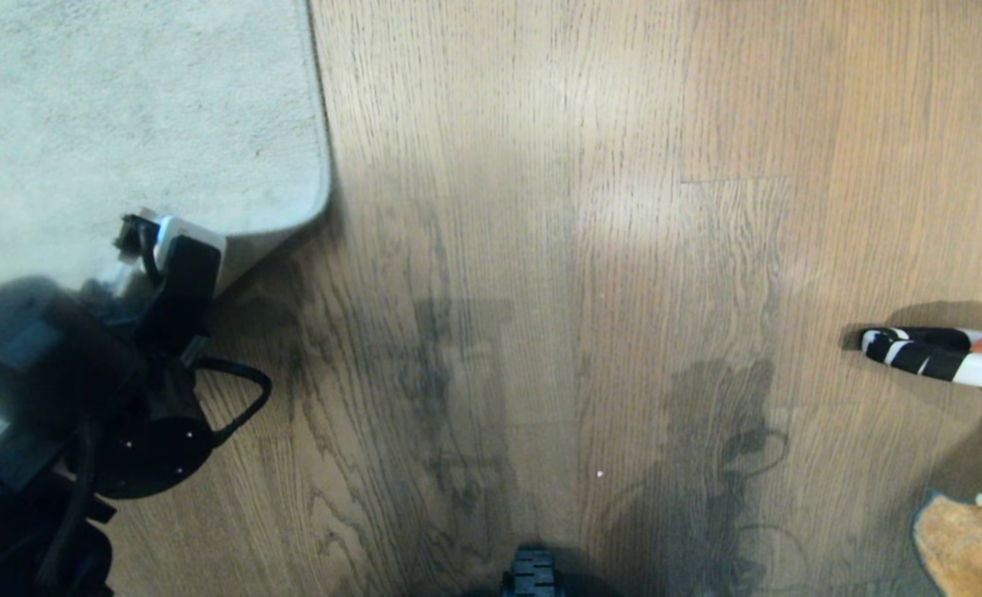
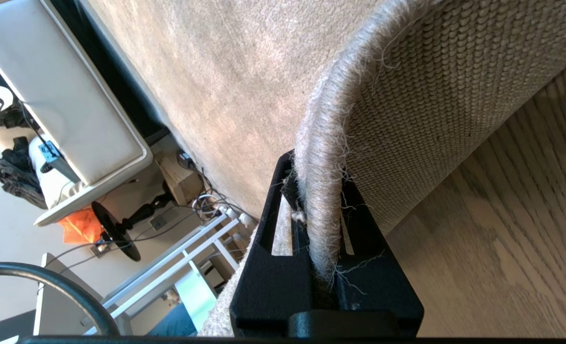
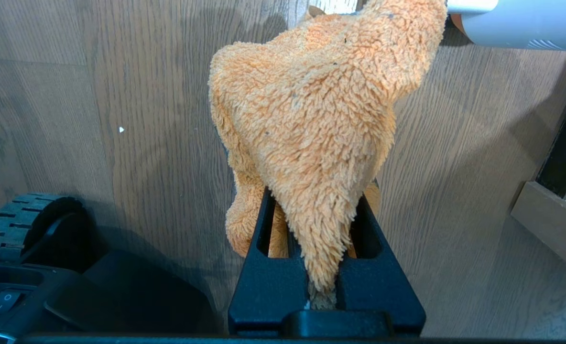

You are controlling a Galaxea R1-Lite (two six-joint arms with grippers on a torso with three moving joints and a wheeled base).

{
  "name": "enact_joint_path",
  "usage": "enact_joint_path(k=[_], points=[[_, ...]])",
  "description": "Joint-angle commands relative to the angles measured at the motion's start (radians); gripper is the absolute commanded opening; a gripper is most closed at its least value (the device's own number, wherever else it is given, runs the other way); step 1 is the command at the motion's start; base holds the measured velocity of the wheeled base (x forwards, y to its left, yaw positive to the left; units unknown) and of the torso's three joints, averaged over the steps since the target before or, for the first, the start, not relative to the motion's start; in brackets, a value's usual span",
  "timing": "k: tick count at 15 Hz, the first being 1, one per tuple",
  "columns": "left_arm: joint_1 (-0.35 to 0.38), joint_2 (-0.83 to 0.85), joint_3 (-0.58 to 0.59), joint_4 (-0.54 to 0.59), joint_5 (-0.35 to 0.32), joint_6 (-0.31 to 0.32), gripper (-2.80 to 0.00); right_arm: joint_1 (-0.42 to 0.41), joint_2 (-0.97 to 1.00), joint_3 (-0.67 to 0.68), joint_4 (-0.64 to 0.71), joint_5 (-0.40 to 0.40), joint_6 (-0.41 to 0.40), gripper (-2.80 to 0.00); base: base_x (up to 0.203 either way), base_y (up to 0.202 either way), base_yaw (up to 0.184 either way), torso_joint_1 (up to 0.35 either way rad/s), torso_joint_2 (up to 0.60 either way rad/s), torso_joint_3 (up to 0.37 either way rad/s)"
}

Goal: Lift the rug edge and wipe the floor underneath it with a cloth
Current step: Lift up the carpet

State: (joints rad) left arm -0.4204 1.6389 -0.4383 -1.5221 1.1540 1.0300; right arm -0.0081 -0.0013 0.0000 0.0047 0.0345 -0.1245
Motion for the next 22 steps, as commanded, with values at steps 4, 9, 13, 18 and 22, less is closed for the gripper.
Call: enact_joint_path(k=[4,9,13,18,22], points=[[0.0,-0.005,0.012,-0.043,0.007,0.004,-2.8,0.0,0.001,0.0,0.0,-0.001,-0.001,-2.8,0.0,0.0,0.0,0.0,0.0,0.0],[0.0,-0.004,0.012,-0.043,0.007,0.005,-2.8,0.0,0.001,0.0,0.001,0.001,-0.001,-2.8,0.0,0.0,0.0,0.0,0.0,0.0],[0.0,-0.003,0.015,-0.043,0.007,0.005,-2.8,0.0,0.001,0.0,0.0,-0.001,-0.001,-2.8,0.0,0.0,0.0,0.0,0.0,0.0],[-0.001,-0.004,0.029,-0.043,0.004,0.004,-2.8,0.0,0.001,0.0,0.0,-0.001,-0.001,-2.8,0.0,0.062,-0.001,0.002,0.0,0.001],[-0.001,-0.004,0.032,-0.043,0.004,0.002,-2.8,0.0,0.001,0.0,0.0,0.0,-0.001,-2.8,0.0,0.194,-0.003,0.002,0.0,0.003]])
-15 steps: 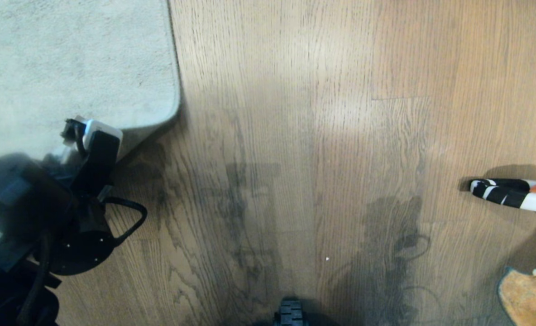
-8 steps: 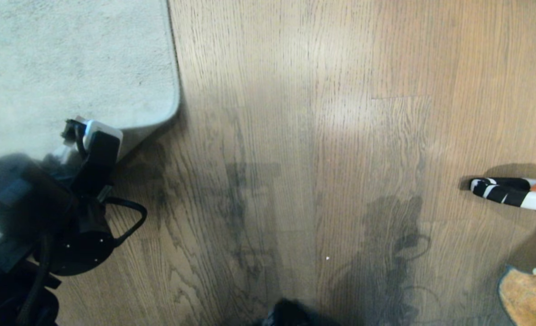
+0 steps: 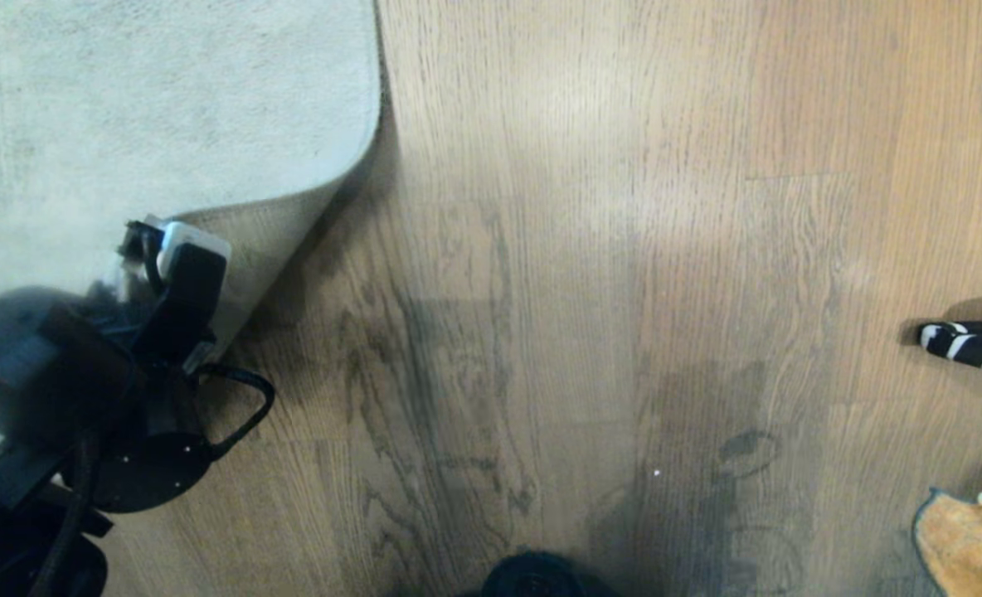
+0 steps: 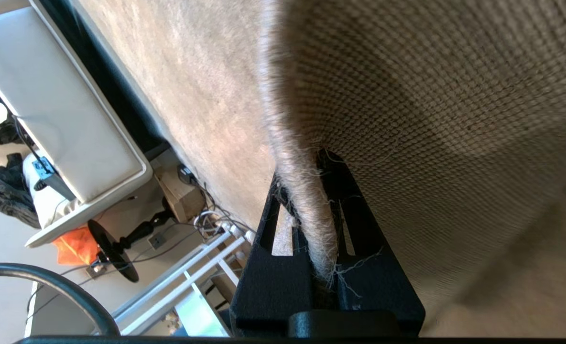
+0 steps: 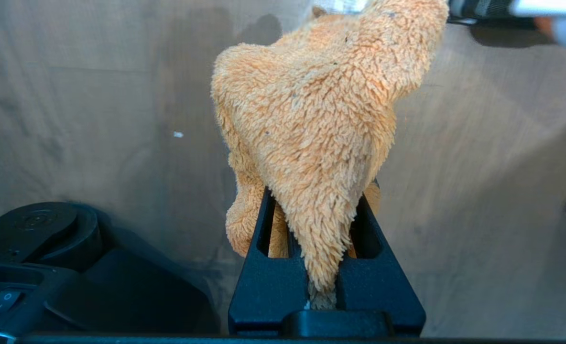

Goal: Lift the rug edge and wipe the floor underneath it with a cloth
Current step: Lift up the carpet, then wipe the floor under the carpet with a rag

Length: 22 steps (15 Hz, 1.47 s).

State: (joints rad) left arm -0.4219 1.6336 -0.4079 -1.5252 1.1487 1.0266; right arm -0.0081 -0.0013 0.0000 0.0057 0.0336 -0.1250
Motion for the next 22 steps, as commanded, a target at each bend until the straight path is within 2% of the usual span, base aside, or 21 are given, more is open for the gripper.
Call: enact_joint_path(k=[1,8,22], points=[[0.0,0.002,0.001,-0.04,0.009,0.006,-2.8,0.0,0.001,0.0,-0.001,0.0,-0.001,-2.8,0.0,0.191,-0.002,-0.001,0.0,0.003],[0.0,0.001,-0.002,-0.041,0.009,0.006,-2.8,-0.001,0.001,0.0,-0.001,0.001,-0.001,-2.8,0.0,0.175,-0.003,0.004,0.0,0.003],[0.002,-0.001,0.0,-0.043,0.014,0.004,-2.8,0.0,0.001,0.0,-0.001,0.002,-0.001,-2.8,0.0,0.0,0.0,0.0,0.0,0.0]])
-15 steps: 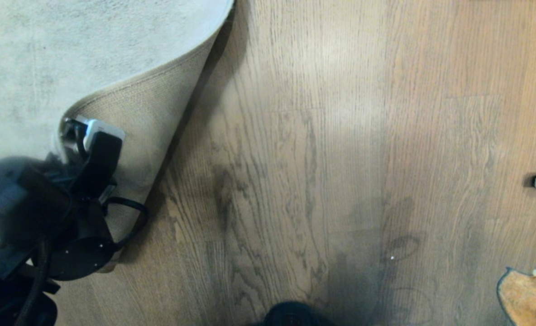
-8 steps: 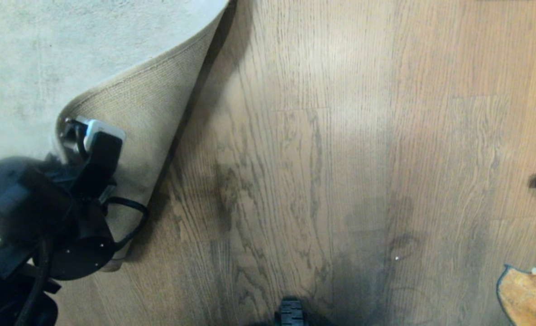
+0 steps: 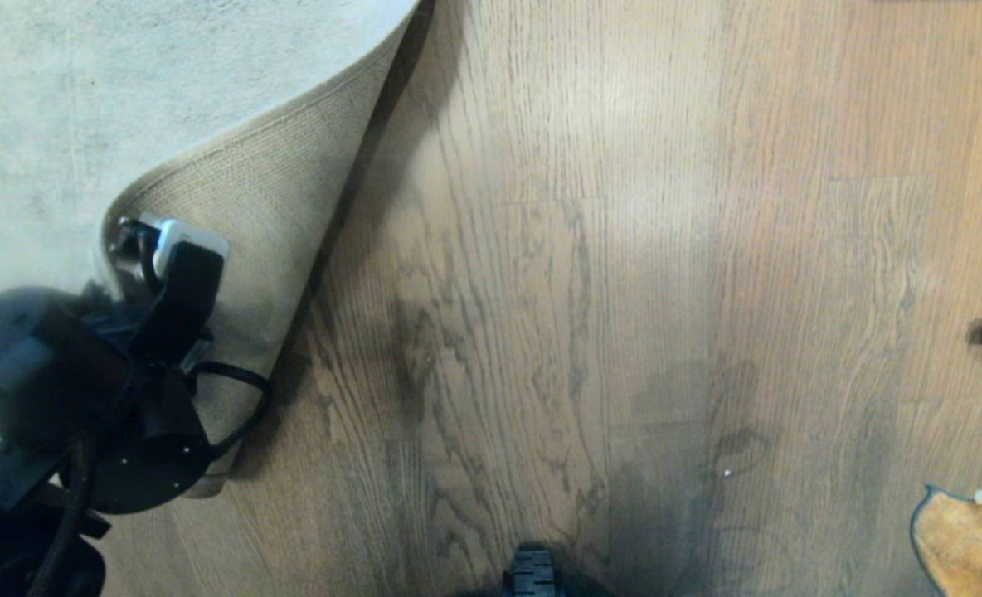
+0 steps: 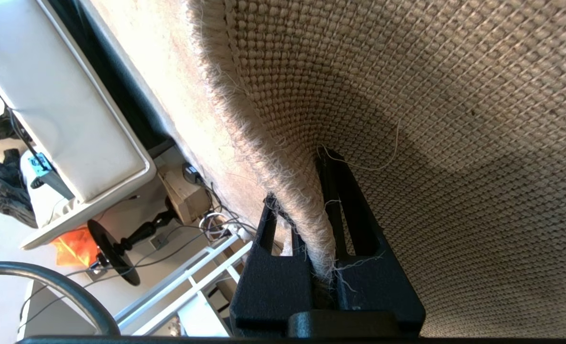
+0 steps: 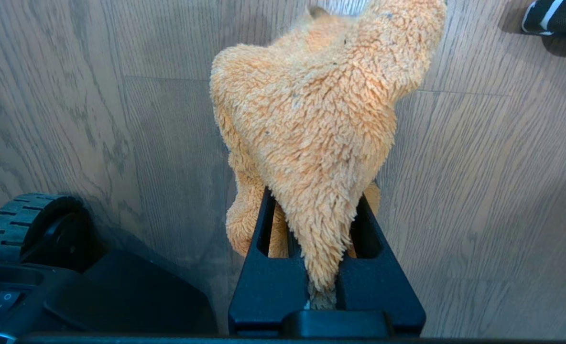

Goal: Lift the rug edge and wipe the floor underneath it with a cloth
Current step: Wipe the floor under the carpet with a rag

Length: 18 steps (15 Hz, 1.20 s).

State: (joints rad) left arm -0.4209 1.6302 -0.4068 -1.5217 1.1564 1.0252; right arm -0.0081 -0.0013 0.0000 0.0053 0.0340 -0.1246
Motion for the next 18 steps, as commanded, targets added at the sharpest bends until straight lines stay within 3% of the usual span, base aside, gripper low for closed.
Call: enact_joint_path(k=[1,18], points=[[0.001,-0.005,-0.001,-0.046,0.007,0.007,-2.8,-0.001,0.001,0.0,0.0,0.0,-0.001,-2.8,0.0,0.0,0.0,0.0,0.0,0.0],[0.008,-0.069,-0.007,-0.046,0.009,0.009,-2.8,0.0,0.001,0.0,-0.003,-0.001,-0.03,-2.8,0.0,0.0,0.0,0.0,0.0,0.0]])
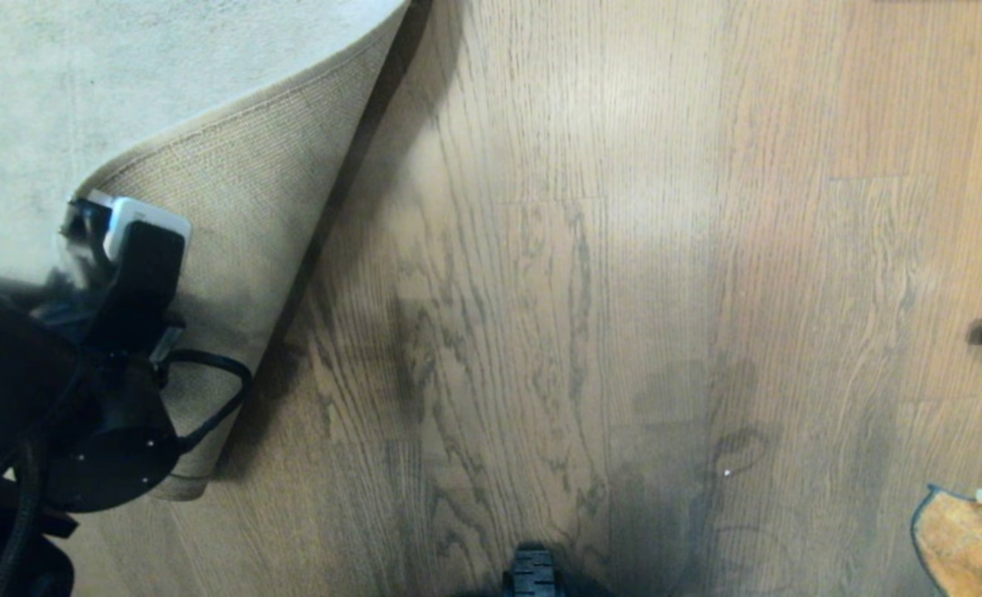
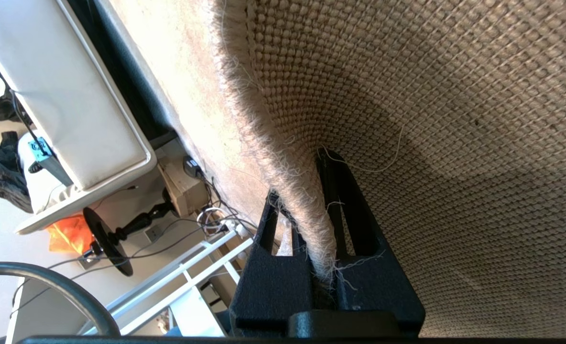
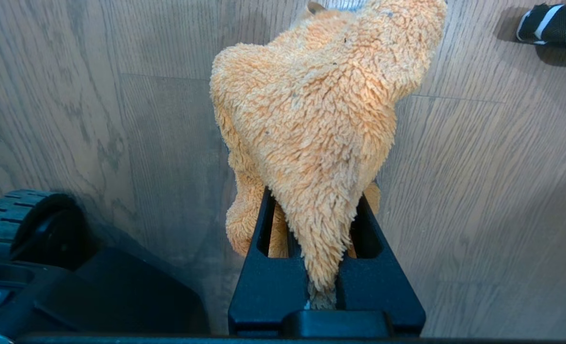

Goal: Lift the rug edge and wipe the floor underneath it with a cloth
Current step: Wipe the floor under the carpet with a rag

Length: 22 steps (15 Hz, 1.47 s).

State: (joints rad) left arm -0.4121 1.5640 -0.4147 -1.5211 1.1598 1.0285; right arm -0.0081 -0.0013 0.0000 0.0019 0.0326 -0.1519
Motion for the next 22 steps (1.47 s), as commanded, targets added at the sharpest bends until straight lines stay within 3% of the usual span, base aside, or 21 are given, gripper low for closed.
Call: enact_joint_path(k=[1,5,8,10,14,16,22], points=[[-0.001,-0.002,0.002,-0.047,0.006,0.005,-2.8,0.0,0.001,0.0,-0.002,0.001,0.005,-2.8,0.0,0.0,0.0,0.0,0.0,0.0],[-0.001,-0.001,0.007,-0.047,0.006,0.005,-2.8,0.002,0.084,-0.102,0.035,0.055,0.059,-2.8,0.0,0.0,0.0,0.0,0.0,0.0],[-0.001,-0.001,0.007,-0.047,0.006,0.005,-2.8,0.002,0.284,-0.19,0.022,0.188,0.116,-2.8,0.0,0.0,0.0,0.0,0.0,0.0],[-0.001,0.002,0.007,-0.047,0.006,0.005,-2.8,0.002,0.424,-0.244,-0.002,0.328,0.134,-2.8,0.0,0.0,0.0,0.0,0.0,0.0],[-0.001,0.008,0.008,-0.045,0.006,0.004,-2.8,0.004,0.674,-0.338,-0.039,0.504,0.086,-2.8,0.0,0.0,0.0,0.0,0.0,0.0],[-0.001,0.016,0.007,-0.045,0.006,0.004,-2.8,0.03,0.778,-0.386,-0.049,0.546,0.04,-2.8,0.0,0.0,0.0,0.0,0.0,0.0],[-0.002,0.037,0.005,-0.045,0.008,0.004,-2.8,0.269,1.096,-0.556,-0.189,0.541,0.022,-2.8,0.0,0.0,0.0,0.0,0.0,0.0]])
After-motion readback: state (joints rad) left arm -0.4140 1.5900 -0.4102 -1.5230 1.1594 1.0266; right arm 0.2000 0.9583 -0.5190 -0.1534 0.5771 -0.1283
